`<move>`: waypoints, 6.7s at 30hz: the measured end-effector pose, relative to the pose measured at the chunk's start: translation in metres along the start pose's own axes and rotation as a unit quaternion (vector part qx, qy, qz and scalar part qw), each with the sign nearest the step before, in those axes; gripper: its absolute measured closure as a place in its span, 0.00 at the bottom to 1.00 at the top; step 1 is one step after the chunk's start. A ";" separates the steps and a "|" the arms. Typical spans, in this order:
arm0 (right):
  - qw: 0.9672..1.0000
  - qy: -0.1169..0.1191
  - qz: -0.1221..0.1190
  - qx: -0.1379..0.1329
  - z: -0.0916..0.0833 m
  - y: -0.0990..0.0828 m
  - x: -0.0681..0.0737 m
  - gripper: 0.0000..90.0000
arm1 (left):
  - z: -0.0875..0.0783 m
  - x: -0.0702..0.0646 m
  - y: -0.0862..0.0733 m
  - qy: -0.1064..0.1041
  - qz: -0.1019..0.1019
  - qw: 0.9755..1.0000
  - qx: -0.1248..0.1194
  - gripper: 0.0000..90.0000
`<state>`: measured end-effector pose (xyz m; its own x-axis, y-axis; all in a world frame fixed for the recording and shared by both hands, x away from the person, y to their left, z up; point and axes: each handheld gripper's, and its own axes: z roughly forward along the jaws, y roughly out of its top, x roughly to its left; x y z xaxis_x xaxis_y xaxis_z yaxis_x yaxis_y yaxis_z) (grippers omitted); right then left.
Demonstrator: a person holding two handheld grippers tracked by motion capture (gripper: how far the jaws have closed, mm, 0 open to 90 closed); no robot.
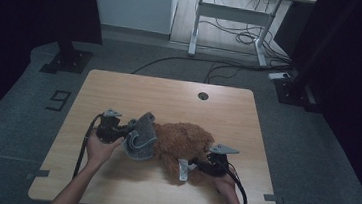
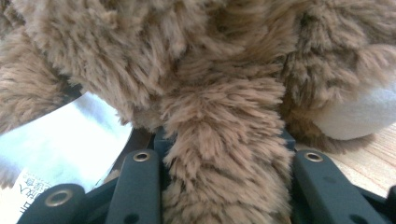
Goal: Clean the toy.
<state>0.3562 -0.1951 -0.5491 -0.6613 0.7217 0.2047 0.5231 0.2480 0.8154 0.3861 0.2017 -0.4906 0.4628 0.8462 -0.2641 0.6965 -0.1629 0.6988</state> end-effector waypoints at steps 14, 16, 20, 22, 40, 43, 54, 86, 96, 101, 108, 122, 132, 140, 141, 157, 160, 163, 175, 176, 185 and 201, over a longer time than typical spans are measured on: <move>0.999 -0.035 0.014 0.011 0.012 0.013 -0.014 0.67 | 0.033 0.007 0.012 -0.016 -0.033 0.999 0.008 0.90; 0.999 -0.036 0.014 0.012 0.012 0.014 -0.017 0.67 | 0.023 0.005 0.019 -0.011 -0.025 1.000 -0.008 0.89; 0.999 -0.036 0.014 0.014 0.012 0.014 -0.019 0.67 | -0.003 -0.017 0.048 -0.009 0.018 0.998 -0.052 0.89; 0.999 -0.037 0.011 0.014 0.012 0.014 -0.018 0.67 | -0.008 -0.032 0.062 -0.021 0.032 0.997 -0.064 0.89; 0.999 -0.037 0.015 0.014 -0.005 0.009 -0.015 0.45 | 0.046 -0.072 0.054 -0.071 0.049 0.996 -0.022 0.88; 0.999 -0.040 0.017 0.003 -0.017 0.007 -0.013 0.38 | 0.044 -0.072 0.043 -0.084 0.044 0.995 -0.033 0.88; 0.997 -0.014 0.027 -0.069 -0.048 0.028 0.000 0.21 | 0.033 -0.091 0.013 -0.087 0.081 0.991 -0.064 0.89; 0.994 -0.092 -0.005 -0.052 0.007 0.048 -0.021 0.55 | 0.066 -0.105 0.030 -0.068 0.062 0.991 -0.092 0.89; 0.995 -0.061 -0.028 -0.073 -0.006 0.027 -0.011 0.55 | 0.046 -0.131 0.057 -0.140 0.053 0.985 -0.087 0.89; 0.993 -0.060 -0.056 -0.079 -0.012 0.013 0.002 0.55 | 0.062 -0.176 0.083 -0.158 0.087 0.981 -0.078 0.88; 0.989 -0.083 -0.089 -0.079 -0.015 -0.001 0.017 0.55 | 0.114 -0.196 0.090 -0.079 0.103 0.992 -0.001 0.89; 0.990 -0.092 -0.072 -0.078 -0.011 -0.004 0.020 0.55 | 0.049 -0.105 0.053 -0.044 0.073 0.996 -0.039 0.88; 0.991 -0.085 -0.067 -0.082 -0.010 -0.004 0.019 0.54 | 0.010 -0.035 0.028 -0.007 0.011 0.998 -0.054 0.89; 0.991 -0.081 -0.066 -0.083 -0.011 -0.004 0.016 0.54 | -0.001 -0.024 0.027 -0.035 -0.019 0.997 -0.071 0.89; 0.991 -0.080 -0.063 -0.083 -0.011 -0.004 0.016 0.54 | -0.005 -0.038 0.036 -0.045 -0.001 0.996 -0.080 0.89; 0.991 -0.079 -0.064 -0.085 -0.011 -0.005 0.016 0.54 | 0.097 -0.215 0.095 -0.059 0.199 0.978 -0.009 0.89; 0.991 -0.080 -0.066 -0.082 -0.012 -0.005 0.016 0.54 | 0.107 -0.198 0.088 -0.056 0.182 0.982 0.002 0.89; 0.991 -0.080 -0.069 -0.082 -0.011 -0.005 0.016 0.54 | 0.097 -0.174 0.088 -0.059 0.142 0.988 -0.009 0.89; 0.991 -0.079 -0.064 -0.085 -0.010 -0.004 0.017 0.54 | 0.027 -0.060 0.044 -0.012 0.064 0.996 -0.061 0.89; 0.991 -0.083 -0.062 -0.086 -0.010 -0.004 0.018 0.54 | 0.025 -0.056 0.041 -0.001 0.067 0.996 -0.063 0.89; 0.992 -0.079 -0.054 -0.086 -0.010 -0.004 0.016 0.54 | 0.030 -0.021 0.025 0.074 0.054 0.996 -0.001 0.89; 0.992 -0.079 -0.053 -0.087 -0.011 -0.005 0.014 0.54 | 0.023 -0.157 0.090 -0.083 0.146 0.983 -0.077 0.89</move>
<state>0.3385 -0.1931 -0.5444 -0.6082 0.7930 0.0357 0.3444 0.2231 0.9119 0.3889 0.0427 -0.4017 0.7226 0.6781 -0.1345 0.4365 -0.2966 0.8494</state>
